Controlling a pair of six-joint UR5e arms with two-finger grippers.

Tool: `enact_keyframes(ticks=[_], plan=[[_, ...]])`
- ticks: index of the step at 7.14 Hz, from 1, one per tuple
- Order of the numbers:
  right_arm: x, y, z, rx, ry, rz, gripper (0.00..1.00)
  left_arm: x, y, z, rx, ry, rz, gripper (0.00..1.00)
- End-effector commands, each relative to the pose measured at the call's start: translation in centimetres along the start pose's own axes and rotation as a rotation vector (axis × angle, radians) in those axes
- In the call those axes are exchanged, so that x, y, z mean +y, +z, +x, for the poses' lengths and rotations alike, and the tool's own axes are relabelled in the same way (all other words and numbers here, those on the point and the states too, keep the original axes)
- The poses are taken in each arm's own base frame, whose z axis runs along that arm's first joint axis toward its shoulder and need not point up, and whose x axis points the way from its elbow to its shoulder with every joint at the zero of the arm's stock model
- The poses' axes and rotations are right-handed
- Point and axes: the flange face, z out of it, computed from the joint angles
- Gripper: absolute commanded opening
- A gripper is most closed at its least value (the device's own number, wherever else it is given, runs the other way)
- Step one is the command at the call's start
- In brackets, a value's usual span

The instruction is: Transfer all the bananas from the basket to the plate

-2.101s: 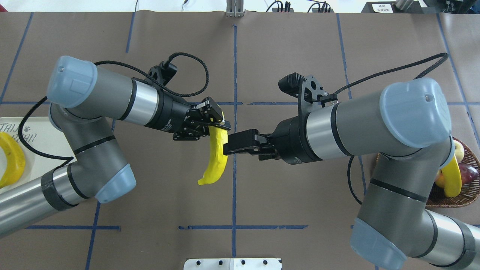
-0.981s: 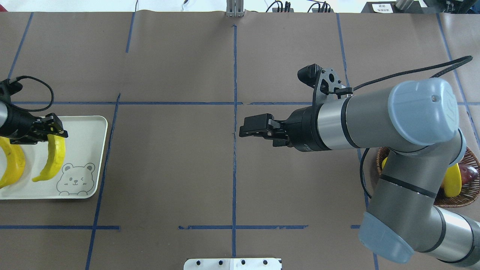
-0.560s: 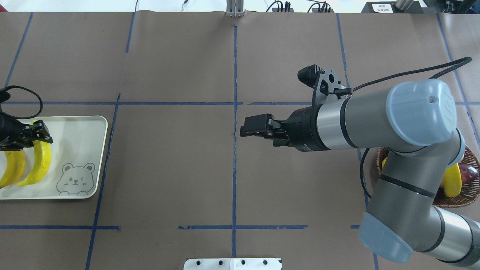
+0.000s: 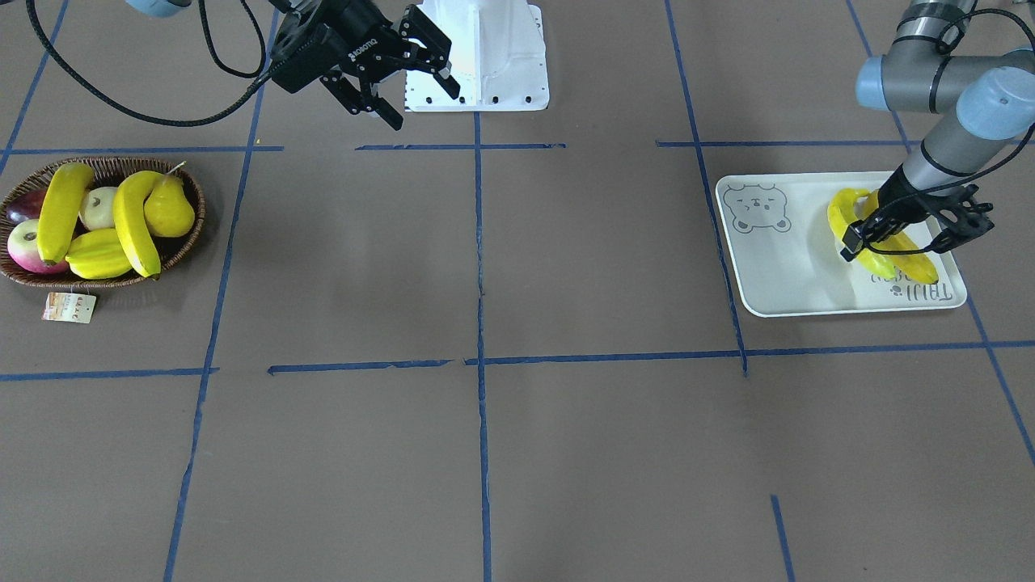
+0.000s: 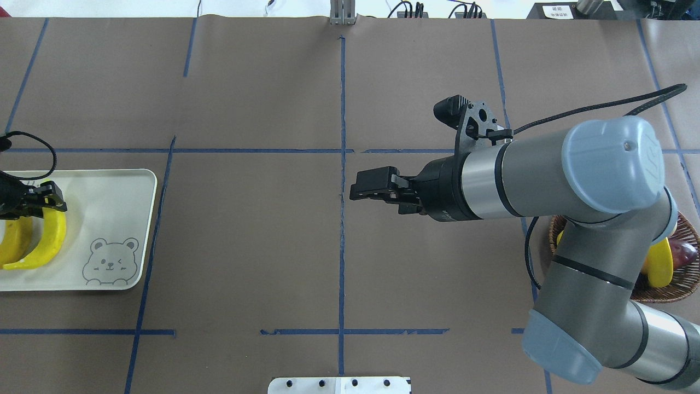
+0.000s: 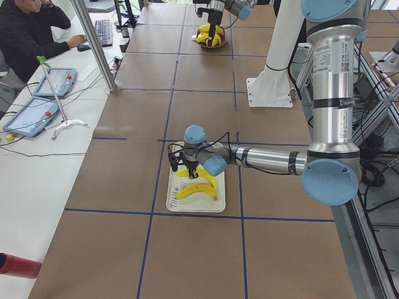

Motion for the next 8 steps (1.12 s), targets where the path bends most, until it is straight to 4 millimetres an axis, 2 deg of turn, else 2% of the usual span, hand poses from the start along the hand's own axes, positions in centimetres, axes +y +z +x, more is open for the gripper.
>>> enact_keyframes(ticks=[1, 2, 3, 4, 5, 6, 7, 8], plan=[[-0.3, -0.2, 0.2, 0.005, 0.001, 0.006, 1.0, -0.1, -1.6, 0.9, 0.032, 0.025, 0.009, 1.0], [-0.5, -0.3, 1.4, 0.023, 0.009, 0.011, 1.0, 0.5, -3.6, 2.6, 0.083, 0.04, -0.02, 1.0], [-1.0, -0.6, 2.7, 0.046, 0.019, 0.021, 1.0, -0.9, -7.7, 3.0, 0.155, 0.002, -0.061, 1.0], [-2.2, -1.4, 4.4, 0.104, 0.046, 0.043, 1.0, -0.9, -11.6, 4.5, 0.229, -0.003, -0.107, 1.0], [-3.1, -2.1, 5.9, 0.194, 0.082, 0.065, 1.0, 0.1, -14.1, 6.5, 0.27, 0.014, -0.098, 1.0], [-3.3, -3.4, 8.6, 0.288, 0.11, 0.076, 1.0, 0.0, -15.8, 9.5, 0.311, -0.029, -0.093, 1.0], [-3.1, -5.0, 11.8, 0.338, 0.061, 0.073, 1.0, -0.2, -16.7, 12.4, 0.342, -0.075, -0.099, 1.0], [-1.6, -7.5, 15.1, 0.387, -0.048, 0.039, 1.0, -0.2, -17.1, 14.3, 0.361, -0.085, -0.106, 1.0]])
